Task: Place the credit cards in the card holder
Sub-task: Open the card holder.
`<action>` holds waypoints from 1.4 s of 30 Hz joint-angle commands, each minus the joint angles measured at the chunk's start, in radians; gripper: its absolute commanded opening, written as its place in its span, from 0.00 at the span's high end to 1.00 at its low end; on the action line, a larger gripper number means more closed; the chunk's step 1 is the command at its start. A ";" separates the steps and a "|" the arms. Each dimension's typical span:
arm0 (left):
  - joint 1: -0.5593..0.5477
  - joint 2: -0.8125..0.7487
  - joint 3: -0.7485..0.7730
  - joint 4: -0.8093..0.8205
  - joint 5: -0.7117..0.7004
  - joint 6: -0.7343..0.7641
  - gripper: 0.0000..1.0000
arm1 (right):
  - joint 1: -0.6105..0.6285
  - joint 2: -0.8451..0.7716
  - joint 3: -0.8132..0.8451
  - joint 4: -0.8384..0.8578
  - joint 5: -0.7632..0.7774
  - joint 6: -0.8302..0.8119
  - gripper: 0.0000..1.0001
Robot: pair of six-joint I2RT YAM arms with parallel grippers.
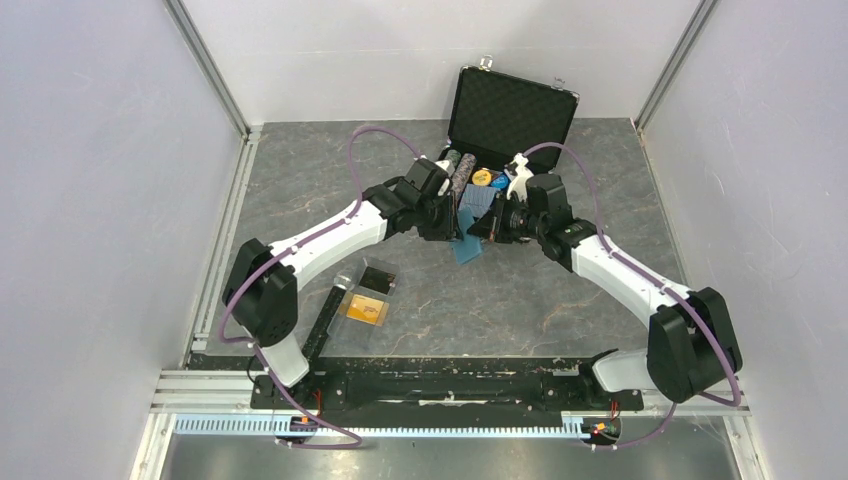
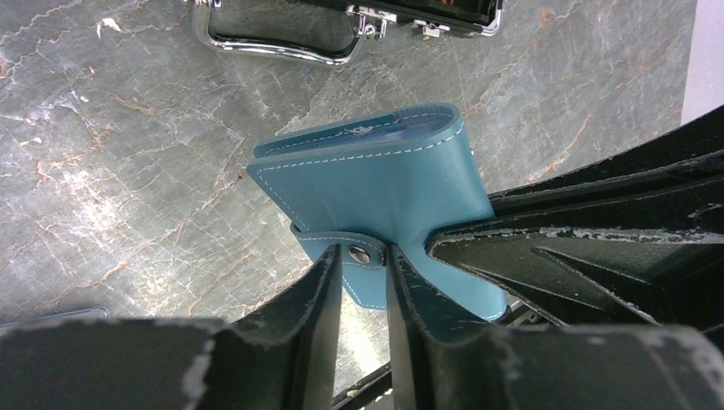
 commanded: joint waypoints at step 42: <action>0.193 -0.225 -0.393 0.366 0.278 -0.117 0.42 | 0.002 -0.028 0.031 0.072 -0.036 0.011 1.00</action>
